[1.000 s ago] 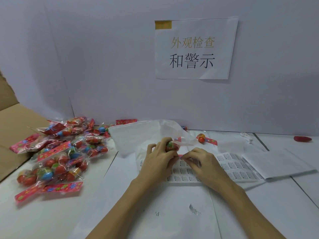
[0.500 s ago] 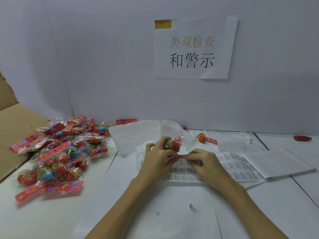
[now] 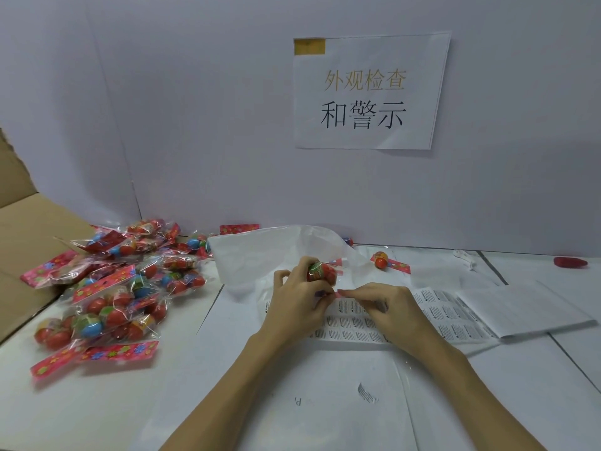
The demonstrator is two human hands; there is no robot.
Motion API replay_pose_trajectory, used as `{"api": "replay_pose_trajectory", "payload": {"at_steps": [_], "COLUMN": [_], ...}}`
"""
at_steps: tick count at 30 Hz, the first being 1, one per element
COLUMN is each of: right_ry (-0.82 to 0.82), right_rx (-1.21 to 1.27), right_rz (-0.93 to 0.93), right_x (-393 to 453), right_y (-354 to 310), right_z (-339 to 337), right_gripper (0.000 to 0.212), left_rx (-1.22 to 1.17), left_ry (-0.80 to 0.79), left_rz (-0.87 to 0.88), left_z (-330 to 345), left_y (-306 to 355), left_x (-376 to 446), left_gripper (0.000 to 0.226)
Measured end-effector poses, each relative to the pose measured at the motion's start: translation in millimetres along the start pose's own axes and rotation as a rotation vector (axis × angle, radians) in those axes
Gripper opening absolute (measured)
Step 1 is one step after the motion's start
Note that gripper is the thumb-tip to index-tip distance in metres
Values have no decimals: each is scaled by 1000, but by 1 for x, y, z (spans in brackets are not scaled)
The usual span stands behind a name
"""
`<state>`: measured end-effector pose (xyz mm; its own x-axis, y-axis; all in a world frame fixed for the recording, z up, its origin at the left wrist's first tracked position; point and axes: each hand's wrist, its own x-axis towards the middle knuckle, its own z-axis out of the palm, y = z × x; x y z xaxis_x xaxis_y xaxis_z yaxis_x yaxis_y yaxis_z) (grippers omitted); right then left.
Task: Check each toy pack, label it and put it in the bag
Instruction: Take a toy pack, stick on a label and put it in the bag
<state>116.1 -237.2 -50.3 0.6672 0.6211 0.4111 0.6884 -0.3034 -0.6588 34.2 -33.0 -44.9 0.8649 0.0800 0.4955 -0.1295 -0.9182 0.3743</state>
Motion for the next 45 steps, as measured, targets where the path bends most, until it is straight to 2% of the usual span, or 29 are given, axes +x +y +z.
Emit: {"api": "replay_pose_trajectory", "payload": {"at_steps": [2,10,14,23,31,34,37,41,45], "right_ry": [-2,-12,-14,36,-39,58,221,279,290], "right_rx": [16,9,-5,64,-34,-29,253,792,964], "right_rz": [-10,2,-5,32,12,-6,76,244,292], "right_x": [0,1,1,-1,-2,1,4,1,0], "right_y": [0,5,4,-3,-11,-16,-27,-42,-53], "right_z": [2,-1,-1,1,5,5,-3,-13,-12], "right_gripper": [38,56,57,48,22,20,18,5,12], "left_rx": [4,30,18,-1,-6,-24,-93,-390,-849], "left_ry": [1,-14,-16,-21,-14,7,65,360,365], "left_rz": [-1,3,1,-10,-21,-18,-48,-56,-214], "left_z": [0,1,1,-2,-2,-1,-5,-23,-40], "left_y": [0,-1,-1,-1,-1,-2,1,7,14], "left_x": [0,-1,0,0,0,-1,1,8,9], "left_gripper": [13,16,15,11,11,8,10,26,34]}}
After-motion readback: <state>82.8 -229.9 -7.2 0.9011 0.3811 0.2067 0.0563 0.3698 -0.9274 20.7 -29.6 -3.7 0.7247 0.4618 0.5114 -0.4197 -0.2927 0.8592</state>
